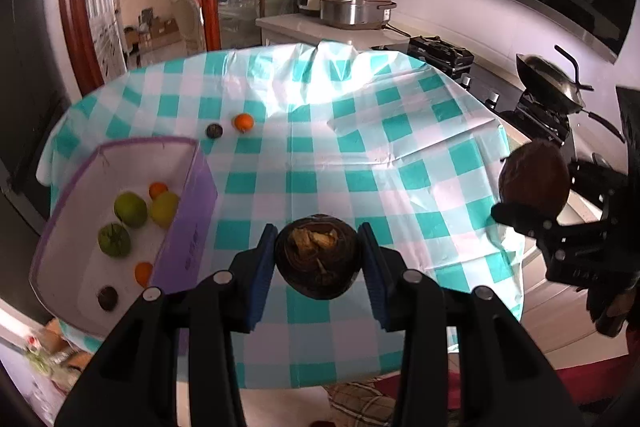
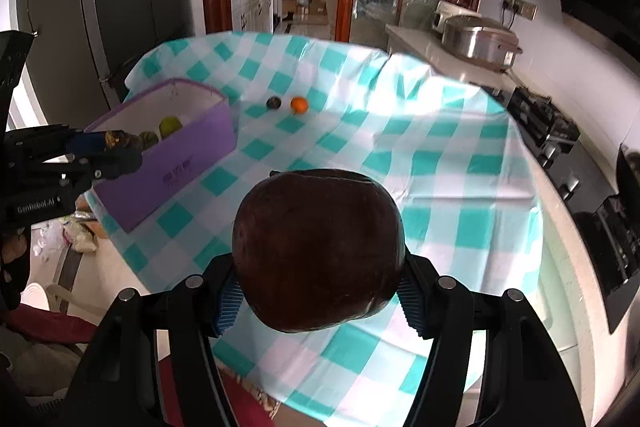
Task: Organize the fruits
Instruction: 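Carry the red apple and brown fruit over the purple box with both tools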
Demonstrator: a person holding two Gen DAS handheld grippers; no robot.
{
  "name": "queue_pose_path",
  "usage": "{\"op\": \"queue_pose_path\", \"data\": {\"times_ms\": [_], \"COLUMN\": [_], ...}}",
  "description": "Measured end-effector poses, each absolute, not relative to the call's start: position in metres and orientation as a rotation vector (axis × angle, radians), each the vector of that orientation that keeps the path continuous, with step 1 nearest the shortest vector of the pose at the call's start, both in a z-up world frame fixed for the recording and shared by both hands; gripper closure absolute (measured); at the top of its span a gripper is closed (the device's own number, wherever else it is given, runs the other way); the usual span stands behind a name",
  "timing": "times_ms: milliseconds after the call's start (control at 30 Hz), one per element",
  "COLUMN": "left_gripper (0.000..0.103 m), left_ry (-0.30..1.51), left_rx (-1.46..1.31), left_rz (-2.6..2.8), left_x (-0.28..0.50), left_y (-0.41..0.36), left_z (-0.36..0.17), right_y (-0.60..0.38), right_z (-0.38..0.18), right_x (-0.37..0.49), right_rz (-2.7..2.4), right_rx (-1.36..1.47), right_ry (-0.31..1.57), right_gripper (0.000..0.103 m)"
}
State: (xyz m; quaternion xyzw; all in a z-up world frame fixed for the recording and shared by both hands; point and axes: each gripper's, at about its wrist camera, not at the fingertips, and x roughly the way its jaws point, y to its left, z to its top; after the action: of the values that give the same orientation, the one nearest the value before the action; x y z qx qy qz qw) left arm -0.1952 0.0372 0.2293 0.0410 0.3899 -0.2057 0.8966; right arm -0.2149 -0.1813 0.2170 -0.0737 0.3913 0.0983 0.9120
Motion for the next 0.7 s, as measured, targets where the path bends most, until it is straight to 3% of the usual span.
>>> {"op": "queue_pose_path", "data": {"times_ms": [300,700], "left_gripper": [0.062,0.062], "left_ry": [0.874,0.861], "left_rx": [-0.001,-0.199], "left_rz": [-0.395,-0.141], "left_x": [-0.177,-0.106], "left_y": [0.067,0.162], "left_z": [0.204,0.203], "right_y": [-0.152,-0.037], "right_z": [0.193,0.199], "right_x": [-0.184,-0.065], "right_rz": [0.291,0.604], "right_rx": [-0.176,-0.262], "right_ry": [0.895,0.913], "right_gripper": [0.04,0.04]}}
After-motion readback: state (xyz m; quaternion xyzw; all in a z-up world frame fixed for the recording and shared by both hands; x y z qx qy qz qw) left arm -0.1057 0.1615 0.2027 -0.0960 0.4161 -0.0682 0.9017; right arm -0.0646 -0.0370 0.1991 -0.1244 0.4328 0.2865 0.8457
